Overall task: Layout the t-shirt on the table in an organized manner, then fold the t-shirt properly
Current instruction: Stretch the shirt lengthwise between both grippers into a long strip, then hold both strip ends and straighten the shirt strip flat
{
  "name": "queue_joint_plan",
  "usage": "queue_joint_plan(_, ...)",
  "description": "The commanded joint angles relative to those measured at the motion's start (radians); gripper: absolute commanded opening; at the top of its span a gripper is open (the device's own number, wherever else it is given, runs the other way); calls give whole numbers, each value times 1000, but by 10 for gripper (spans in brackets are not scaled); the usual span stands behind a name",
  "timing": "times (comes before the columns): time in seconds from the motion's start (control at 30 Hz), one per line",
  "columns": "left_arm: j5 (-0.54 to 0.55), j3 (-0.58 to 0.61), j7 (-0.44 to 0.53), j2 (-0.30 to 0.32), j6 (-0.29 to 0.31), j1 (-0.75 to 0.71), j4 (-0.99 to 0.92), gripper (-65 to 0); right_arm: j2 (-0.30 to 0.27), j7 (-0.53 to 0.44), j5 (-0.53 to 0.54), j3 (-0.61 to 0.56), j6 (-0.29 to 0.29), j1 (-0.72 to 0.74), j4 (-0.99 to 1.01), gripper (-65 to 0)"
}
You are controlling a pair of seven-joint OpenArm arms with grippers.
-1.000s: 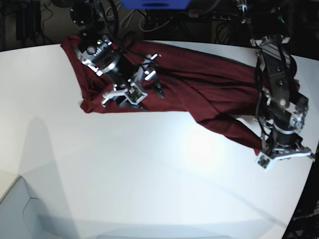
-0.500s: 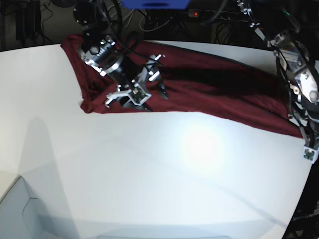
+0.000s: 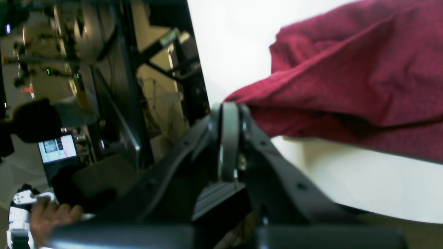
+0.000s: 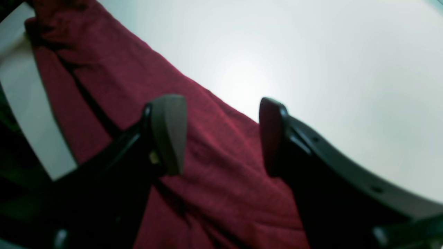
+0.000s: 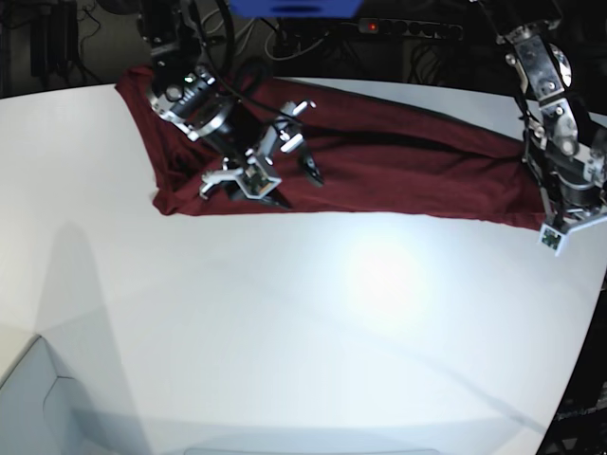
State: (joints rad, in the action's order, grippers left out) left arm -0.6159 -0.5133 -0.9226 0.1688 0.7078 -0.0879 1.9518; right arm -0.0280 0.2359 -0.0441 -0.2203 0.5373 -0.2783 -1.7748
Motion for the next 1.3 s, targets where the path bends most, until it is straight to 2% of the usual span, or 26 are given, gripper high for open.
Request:
queue_joint_plan(0.0, -8, -2, 10, 13, -10, 15, 16, -646, -10, -23, 19, 0, 0, 6, -15, -310)
queue_joint_plan(0.1, -8, -2, 12, 15, -10, 18, 14, -646, -10, -23, 19, 9, -4, 4, 20, -310)
queue_joint_plan(0.27, -8, 5, 12, 11, -10, 30, 10, -646, 7, -30, 19, 115, -4, 6, 103, -290)
queue_joint_plan(0.5, -5, 5, 18, 4, -10, 47, -111, -646, 7, -31, 20, 252, -1, 12, 168, -275)
queue_joint_plan(0.6, -5, -2, 61, 4, -10, 55, -168, -646, 7, -31, 20, 287, 0, 9, 169, -275)
queue_joint_plan(0.9, -6, -5, 138, 11, -10, 58, -295, -646, -8, -31, 20, 301, 0, 4, 169, -275)
queue_joint_plan(1.27, -6, -6, 141, 48, -10, 89, -306, -645, -39, -31, 19, 305, -3, 9, 203, -276)
